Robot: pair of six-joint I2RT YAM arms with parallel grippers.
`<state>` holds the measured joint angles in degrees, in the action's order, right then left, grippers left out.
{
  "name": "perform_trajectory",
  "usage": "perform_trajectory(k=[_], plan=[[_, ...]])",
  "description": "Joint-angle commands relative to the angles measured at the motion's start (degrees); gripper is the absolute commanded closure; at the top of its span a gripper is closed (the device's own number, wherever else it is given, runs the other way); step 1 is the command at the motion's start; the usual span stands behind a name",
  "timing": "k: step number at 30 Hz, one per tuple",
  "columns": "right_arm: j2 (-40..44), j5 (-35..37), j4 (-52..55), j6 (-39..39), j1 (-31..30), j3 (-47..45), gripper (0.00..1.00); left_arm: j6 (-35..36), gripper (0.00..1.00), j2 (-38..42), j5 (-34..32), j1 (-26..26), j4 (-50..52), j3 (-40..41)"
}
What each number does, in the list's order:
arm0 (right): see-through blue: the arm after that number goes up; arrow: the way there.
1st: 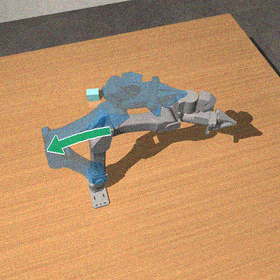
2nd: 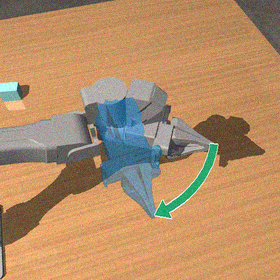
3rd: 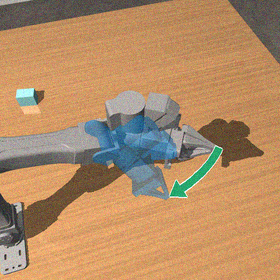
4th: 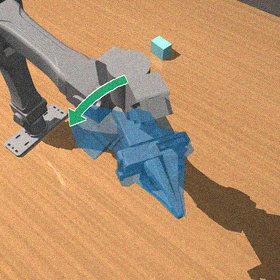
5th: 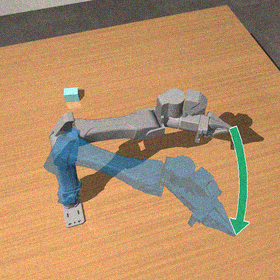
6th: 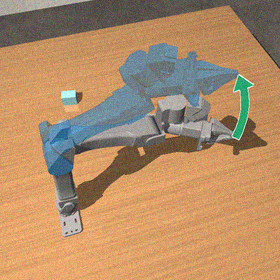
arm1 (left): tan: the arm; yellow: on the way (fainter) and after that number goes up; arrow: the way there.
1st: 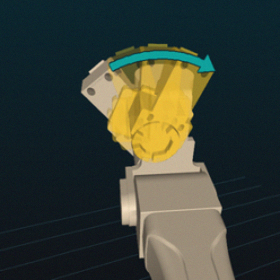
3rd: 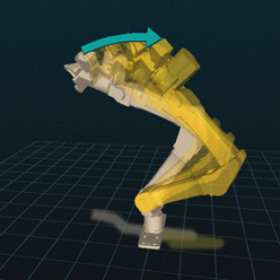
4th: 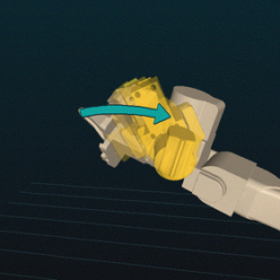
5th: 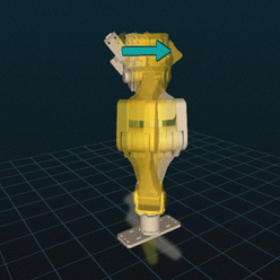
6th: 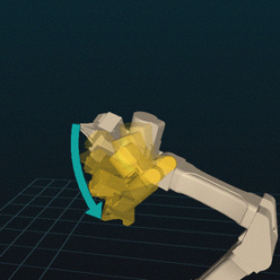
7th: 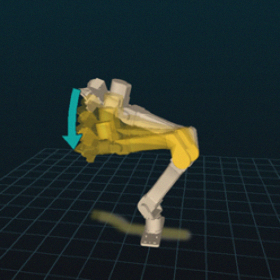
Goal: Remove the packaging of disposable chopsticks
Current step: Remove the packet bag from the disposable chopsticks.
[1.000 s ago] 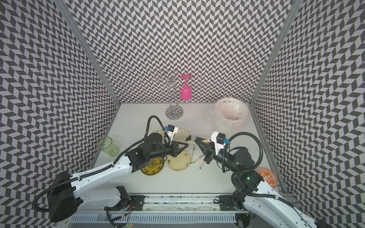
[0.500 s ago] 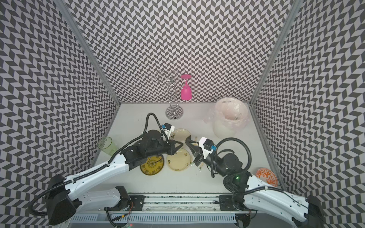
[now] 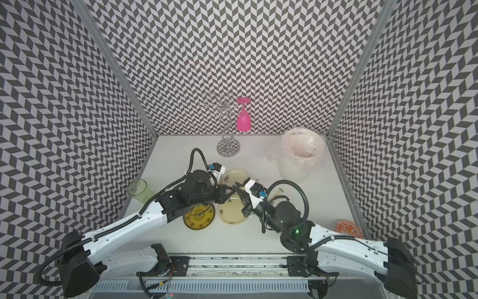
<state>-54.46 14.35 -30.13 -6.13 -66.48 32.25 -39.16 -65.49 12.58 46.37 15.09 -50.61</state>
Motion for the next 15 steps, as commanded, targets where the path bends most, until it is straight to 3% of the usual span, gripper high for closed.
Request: perform_trajectory(k=[1,8,11,15], plan=[[-6.8,-7.9,21.1,7.1,-4.3,-3.7,1.00,-1.8,1.00,5.7,13.7,-1.5,-27.8,-8.5],[-5.7,-4.8,22.0,4.4,-9.4,-3.7,1.00,-8.5,1.00,7.0,21.9,-10.1,-30.9,-4.8],[-8.9,-3.8,22.6,5.7,-10.8,-3.1,1.00,-14.7,1.00,6.7,26.2,-11.6,-43.9,0.7],[-8.3,-0.5,20.1,9.3,-10.7,-4.6,1.00,-11.0,1.00,6.8,25.0,-11.1,-39.2,-0.5]])
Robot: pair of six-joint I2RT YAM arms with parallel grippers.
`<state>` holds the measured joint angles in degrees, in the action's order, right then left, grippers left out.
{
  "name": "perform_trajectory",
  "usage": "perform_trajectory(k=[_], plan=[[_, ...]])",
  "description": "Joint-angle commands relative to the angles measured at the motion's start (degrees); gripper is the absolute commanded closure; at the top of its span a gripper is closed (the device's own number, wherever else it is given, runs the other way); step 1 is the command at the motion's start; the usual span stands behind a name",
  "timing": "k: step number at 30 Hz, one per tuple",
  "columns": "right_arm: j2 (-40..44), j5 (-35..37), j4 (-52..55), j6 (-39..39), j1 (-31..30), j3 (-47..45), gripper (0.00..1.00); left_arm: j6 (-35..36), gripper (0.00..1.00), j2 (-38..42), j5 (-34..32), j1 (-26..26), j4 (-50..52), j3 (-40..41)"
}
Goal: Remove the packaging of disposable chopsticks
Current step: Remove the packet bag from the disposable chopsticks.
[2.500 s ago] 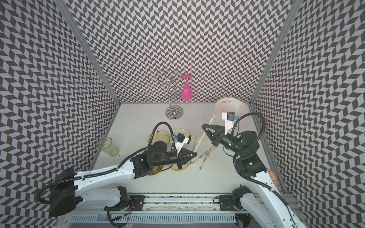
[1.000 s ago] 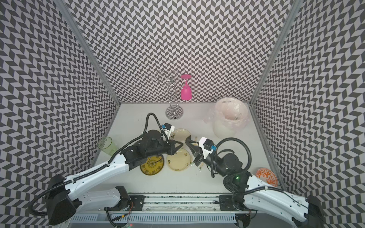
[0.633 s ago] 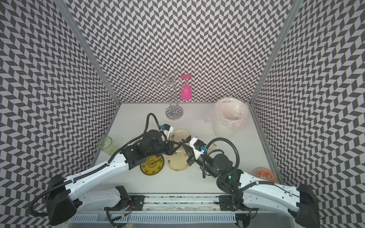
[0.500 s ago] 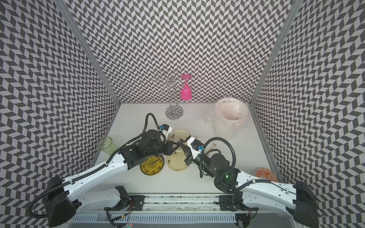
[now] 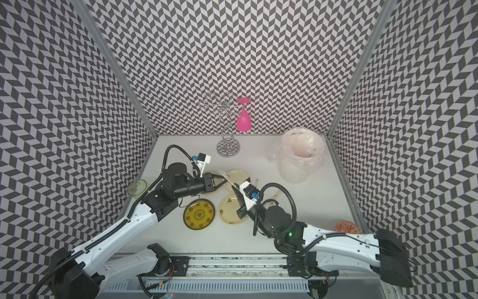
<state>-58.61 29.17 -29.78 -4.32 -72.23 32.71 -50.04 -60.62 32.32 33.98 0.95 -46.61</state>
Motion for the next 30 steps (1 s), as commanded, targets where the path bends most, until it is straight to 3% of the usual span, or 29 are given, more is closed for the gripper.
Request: perform_trajectory(k=[1,4,8,12,17,30], plan=[[-3.0,-12.8,19.3,8.8,-4.9,-5.2,1.00,0.9,1.00,2.3,4.8,1.1,-23.7,-4.5],[0.6,-7.4,17.4,9.1,-4.8,-5.1,1.00,3.8,1.00,2.7,4.1,1.6,-18.4,-5.4],[3.1,-4.8,16.2,8.7,-3.7,-2.1,1.00,4.6,1.00,1.6,4.1,5.6,-18.7,-3.0],[6.0,-7.2,14.3,8.1,-2.6,0.1,1.00,6.9,1.00,-0.4,1.8,9.8,-16.6,-2.0],[9.3,-7.3,12.9,7.3,-2.4,-0.5,1.00,9.0,1.00,0.4,-1.7,10.0,-13.9,-1.3],[7.5,-6.3,11.3,6.7,-1.4,-0.5,1.00,12.6,1.00,-5.4,-0.1,17.3,-14.9,-6.9]])
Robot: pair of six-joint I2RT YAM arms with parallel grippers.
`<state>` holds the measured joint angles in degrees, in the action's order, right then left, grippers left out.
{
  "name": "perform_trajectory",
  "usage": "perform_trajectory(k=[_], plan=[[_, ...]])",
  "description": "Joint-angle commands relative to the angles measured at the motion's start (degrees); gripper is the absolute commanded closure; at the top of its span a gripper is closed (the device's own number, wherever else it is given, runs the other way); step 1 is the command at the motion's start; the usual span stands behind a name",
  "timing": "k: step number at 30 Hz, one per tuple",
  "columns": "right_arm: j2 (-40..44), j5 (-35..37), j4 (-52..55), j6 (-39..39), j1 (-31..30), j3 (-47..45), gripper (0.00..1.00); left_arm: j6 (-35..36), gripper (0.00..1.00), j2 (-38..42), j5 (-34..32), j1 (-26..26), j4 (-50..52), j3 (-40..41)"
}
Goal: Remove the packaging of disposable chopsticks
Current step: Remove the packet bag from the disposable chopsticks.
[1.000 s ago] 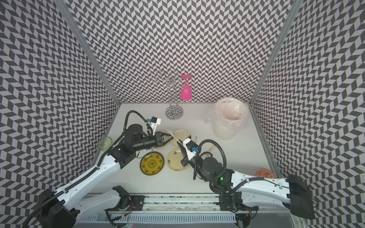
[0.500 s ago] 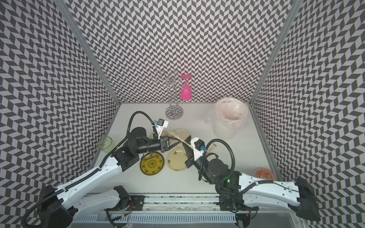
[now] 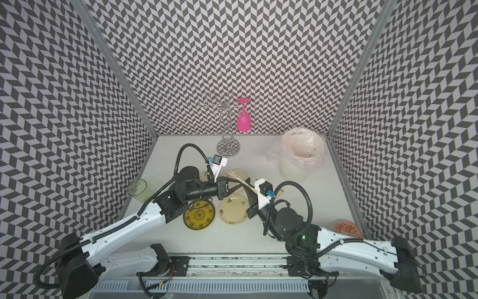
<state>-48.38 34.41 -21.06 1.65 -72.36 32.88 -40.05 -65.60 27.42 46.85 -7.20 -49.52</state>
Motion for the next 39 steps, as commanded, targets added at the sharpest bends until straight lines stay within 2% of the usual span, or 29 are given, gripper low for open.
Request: perform_trajectory(k=[1,4,6,9,11,15,21,27,29,32,35,37,39], plan=[[-2.7,-11.7,2.7,0.7,-1.0,-0.7,1.00,3.4,1.00,-0.4,5.0,4.7,-6.4,-4.4],[-1.3,-10.6,2.9,0.7,-0.8,-0.7,1.00,5.2,1.00,0.6,1.0,4.0,-2.4,-4.7],[0.2,-9.3,3.2,0.8,-0.7,-0.6,1.00,4.9,0.86,2.1,-1.9,2.2,-0.7,-3.4],[2.8,-7.2,4.1,0.5,-0.7,-0.4,1.00,3.2,0.65,5.1,-1.0,-0.8,-3.1,0.2],[4.5,-5.9,4.9,0.0,-0.6,-0.1,1.00,3.5,0.40,7.4,-1.2,-1.3,-3.6,1.9],[7.1,-4.4,6.1,-0.8,-0.5,0.8,1.00,6.0,0.25,11.3,-2.1,-1.4,0.1,3.8],[8.4,-3.3,8.0,-1.1,0.2,3.1,1.00,7.3,0.23,19.1,-3.2,-1.6,3.3,9.0],[9.9,-5.0,6.7,-1.8,0.3,3.6,1.00,7.5,0.19,26.6,-14.0,-4.7,11.1,9.0],[10.6,-5.8,5.4,-3.2,0.4,3.7,1.00,4.8,0.19,28.3,-14.5,-6.6,9.8,9.5],[11.0,-8.4,1.8,-4.5,0.5,4.1,1.00,-4.0,0.17,29.2,-10.6,-9.7,-1.2,13.2],[11.4,-11.3,-3.7,-3.6,0.5,3.9,1.00,-11.7,0.18,28.0,-6.8,-10.4,-23.7,19.4],[11.4,-13.7,-8.0,-1.6,0.7,3.6,1.00,-13.5,0.20,24.8,-5.8,-10.4,-34.4,20.2],[10.7,-16.6,-11.4,0.9,0.9,4.2,1.00,-12.8,0.20,21.1,-3.2,-10.5,-39.3,18.0]])
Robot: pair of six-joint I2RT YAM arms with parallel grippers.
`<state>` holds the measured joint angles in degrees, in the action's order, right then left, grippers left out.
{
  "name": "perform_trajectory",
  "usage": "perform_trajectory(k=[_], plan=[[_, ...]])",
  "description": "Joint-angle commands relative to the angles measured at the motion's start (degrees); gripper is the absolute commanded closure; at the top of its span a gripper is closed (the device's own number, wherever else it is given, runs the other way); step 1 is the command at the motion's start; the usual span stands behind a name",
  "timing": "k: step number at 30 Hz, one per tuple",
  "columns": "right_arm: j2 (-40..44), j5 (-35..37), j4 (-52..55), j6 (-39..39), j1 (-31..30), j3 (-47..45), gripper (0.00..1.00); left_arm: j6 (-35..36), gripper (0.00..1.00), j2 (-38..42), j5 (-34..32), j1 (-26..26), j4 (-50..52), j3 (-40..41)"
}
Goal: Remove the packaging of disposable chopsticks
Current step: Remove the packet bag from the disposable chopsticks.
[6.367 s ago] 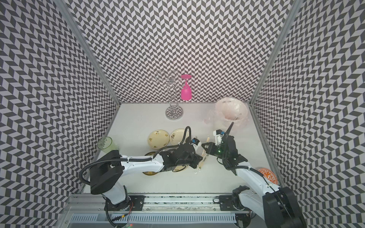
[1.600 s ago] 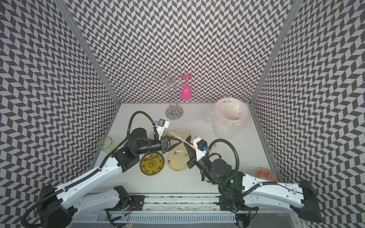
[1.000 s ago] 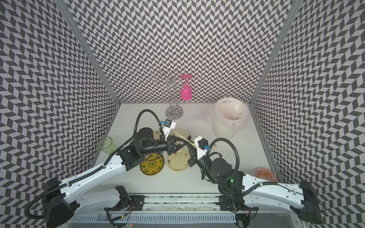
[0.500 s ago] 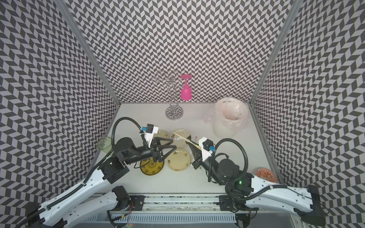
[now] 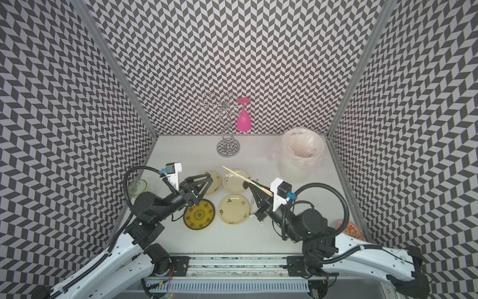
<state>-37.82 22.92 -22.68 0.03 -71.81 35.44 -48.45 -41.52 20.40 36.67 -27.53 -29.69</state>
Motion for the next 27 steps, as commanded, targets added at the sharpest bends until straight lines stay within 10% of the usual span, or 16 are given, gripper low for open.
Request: perform_trajectory(k=[1,27], plan=[[-0.3,-6.2,-11.3,3.9,0.4,2.0,1.00,-3.8,0.21,-4.9,5.5,-0.2,-20.7,-3.4],[-10.7,-17.1,-17.3,21.0,0.8,8.9,1.00,-1.1,0.35,-13.2,8.9,-0.3,-45.4,-10.0]])
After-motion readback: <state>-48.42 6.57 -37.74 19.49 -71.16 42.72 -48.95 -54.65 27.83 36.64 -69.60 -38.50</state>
